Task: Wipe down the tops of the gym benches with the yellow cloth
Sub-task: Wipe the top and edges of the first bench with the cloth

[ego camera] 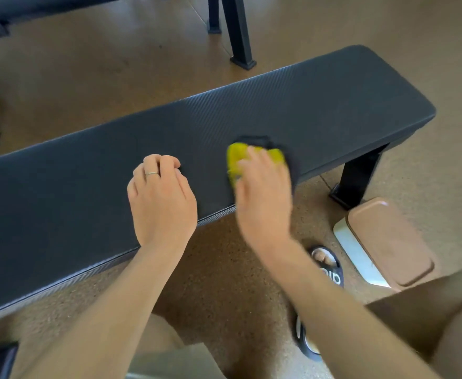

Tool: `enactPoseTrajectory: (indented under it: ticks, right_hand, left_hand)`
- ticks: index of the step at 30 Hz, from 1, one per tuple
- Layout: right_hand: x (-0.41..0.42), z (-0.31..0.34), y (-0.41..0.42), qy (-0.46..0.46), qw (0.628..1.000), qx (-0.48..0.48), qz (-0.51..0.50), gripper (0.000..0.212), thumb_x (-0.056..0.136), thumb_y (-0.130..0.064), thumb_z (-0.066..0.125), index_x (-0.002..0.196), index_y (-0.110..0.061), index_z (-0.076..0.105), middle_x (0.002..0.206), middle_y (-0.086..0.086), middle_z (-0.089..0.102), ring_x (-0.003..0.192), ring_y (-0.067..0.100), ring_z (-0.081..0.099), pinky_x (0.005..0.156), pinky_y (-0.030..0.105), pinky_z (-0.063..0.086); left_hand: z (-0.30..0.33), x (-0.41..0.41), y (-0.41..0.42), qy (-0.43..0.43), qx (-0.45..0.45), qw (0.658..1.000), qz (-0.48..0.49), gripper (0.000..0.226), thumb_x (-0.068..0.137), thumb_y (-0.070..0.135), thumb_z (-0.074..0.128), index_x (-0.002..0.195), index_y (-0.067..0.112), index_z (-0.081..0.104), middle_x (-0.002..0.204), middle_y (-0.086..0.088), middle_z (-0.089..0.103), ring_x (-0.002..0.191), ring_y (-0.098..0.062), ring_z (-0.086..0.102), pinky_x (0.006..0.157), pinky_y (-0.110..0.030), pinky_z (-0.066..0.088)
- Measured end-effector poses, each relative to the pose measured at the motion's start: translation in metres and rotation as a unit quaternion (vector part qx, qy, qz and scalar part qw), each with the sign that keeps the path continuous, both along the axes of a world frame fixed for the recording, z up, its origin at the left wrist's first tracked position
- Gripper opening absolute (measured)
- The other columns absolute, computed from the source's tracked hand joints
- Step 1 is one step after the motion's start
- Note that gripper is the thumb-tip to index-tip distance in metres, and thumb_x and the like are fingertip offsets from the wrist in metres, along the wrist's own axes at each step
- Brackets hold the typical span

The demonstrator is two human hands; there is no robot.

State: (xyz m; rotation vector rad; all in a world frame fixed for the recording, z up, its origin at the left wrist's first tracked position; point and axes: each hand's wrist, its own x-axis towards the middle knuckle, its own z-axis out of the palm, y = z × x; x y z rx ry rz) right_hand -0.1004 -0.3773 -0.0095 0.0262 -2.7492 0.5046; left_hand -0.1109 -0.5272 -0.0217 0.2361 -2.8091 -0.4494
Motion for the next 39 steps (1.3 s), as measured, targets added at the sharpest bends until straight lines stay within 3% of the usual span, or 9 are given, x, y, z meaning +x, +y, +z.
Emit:
enactPoseTrajectory:
  ticks: [5, 12, 17, 19, 22, 25, 32, 35, 39]
  right_hand:
    - [0.001, -0.009, 0.023, 0.001, 0.983, 0.033, 0.179, 0.035, 0.105, -0.031, 0.042, 0.123, -0.014, 0.067, 0.137, 0.009, 0.064, 0.131, 0.029, 0.055, 0.115, 0.045, 0.038]
    - [-0.037, 0.001, 0.063, -0.014, 0.997, -0.006, -0.071, 0.02, 0.098, -0.018, 0.047, 0.104, -0.012, 0.066, 0.121, 0.01, 0.066, 0.118, 0.036, 0.058, 0.108, 0.05, 0.041]
    - [0.022, -0.003, -0.004, -0.015, 0.988, -0.022, 0.154, 0.03, 0.102, -0.025, 0.048, 0.125, -0.016, 0.066, 0.143, 0.005, 0.06, 0.137, 0.025, 0.05, 0.123, 0.039, 0.026]
    - [-0.003, -0.003, 0.032, -0.006, 0.981, 0.034, 0.19, 0.03, 0.102, -0.024, 0.046, 0.123, -0.017, 0.067, 0.134, 0.008, 0.065, 0.128, 0.029, 0.057, 0.114, 0.043, 0.04]
    - [-0.056, 0.006, 0.099, -0.022, 0.998, 0.044, 0.029, 0.017, 0.098, -0.014, 0.049, 0.104, -0.011, 0.064, 0.11, 0.014, 0.067, 0.103, 0.039, 0.063, 0.089, 0.049, 0.051]
    - [-0.069, 0.013, 0.097, -0.028, 0.997, 0.032, -0.069, 0.019, 0.099, -0.018, 0.042, 0.089, -0.012, 0.058, 0.099, 0.011, 0.063, 0.097, 0.038, 0.059, 0.089, 0.05, 0.046]
    - [-0.034, 0.004, 0.012, -0.028, 0.972, 0.038, 0.231, 0.027, 0.096, -0.022, 0.05, 0.114, -0.014, 0.069, 0.134, 0.011, 0.065, 0.125, 0.033, 0.059, 0.106, 0.048, 0.046]
    - [-0.095, 0.001, 0.072, -0.062, 0.987, 0.077, 0.123, 0.021, 0.089, -0.008, 0.062, 0.11, -0.012, 0.063, 0.126, 0.016, 0.064, 0.115, 0.041, 0.06, 0.093, 0.051, 0.051]
    - [-0.12, 0.004, 0.072, -0.028, 0.997, 0.073, 0.002, 0.017, 0.096, -0.014, 0.041, 0.101, -0.014, 0.057, 0.111, 0.012, 0.062, 0.108, 0.039, 0.057, 0.096, 0.051, 0.042]
  left_hand:
    - [0.0, 0.002, -0.002, 0.009, 0.0, 1.0, -0.006, 0.027, 0.105, 0.018, 0.035, 0.116, 0.014, 0.059, 0.122, -0.007, 0.057, 0.113, -0.031, 0.054, 0.098, -0.046, 0.043]
    - [0.0, 0.002, 0.005, 0.003, -0.007, 1.0, 0.007, 0.023, 0.105, 0.016, 0.038, 0.115, 0.012, 0.058, 0.122, -0.009, 0.058, 0.114, -0.032, 0.054, 0.101, -0.047, 0.043]
    - [-0.001, 0.003, 0.003, 0.009, -0.014, 1.0, 0.0, 0.024, 0.105, 0.017, 0.037, 0.115, 0.012, 0.058, 0.121, -0.009, 0.058, 0.112, -0.032, 0.054, 0.098, -0.047, 0.042]
    - [0.001, 0.003, 0.003, 0.006, -0.01, 1.0, 0.0, 0.024, 0.106, 0.017, 0.037, 0.116, 0.012, 0.058, 0.121, -0.009, 0.057, 0.113, -0.032, 0.053, 0.098, -0.047, 0.042]
    - [0.002, 0.004, 0.004, -0.005, -0.009, 1.0, 0.001, 0.026, 0.106, 0.019, 0.037, 0.118, 0.011, 0.059, 0.125, -0.01, 0.058, 0.116, -0.032, 0.054, 0.102, -0.047, 0.044]
    - [0.001, 0.003, 0.005, -0.012, -0.016, 1.0, 0.008, 0.025, 0.106, 0.019, 0.037, 0.118, 0.011, 0.058, 0.125, -0.011, 0.058, 0.116, -0.033, 0.054, 0.103, -0.048, 0.044]
    - [0.001, 0.003, 0.004, -0.012, -0.023, 1.0, 0.005, 0.026, 0.107, 0.021, 0.035, 0.117, 0.012, 0.057, 0.122, -0.01, 0.057, 0.114, -0.032, 0.053, 0.099, -0.048, 0.044]
    - [0.002, 0.003, 0.006, -0.016, -0.017, 1.0, 0.01, 0.028, 0.107, 0.022, 0.035, 0.118, 0.012, 0.058, 0.125, -0.01, 0.059, 0.117, -0.032, 0.054, 0.103, -0.048, 0.044]
    - [0.002, 0.002, 0.009, -0.018, -0.024, 0.999, 0.016, 0.029, 0.107, 0.023, 0.033, 0.118, 0.012, 0.057, 0.125, -0.009, 0.059, 0.119, -0.032, 0.053, 0.104, -0.048, 0.043]
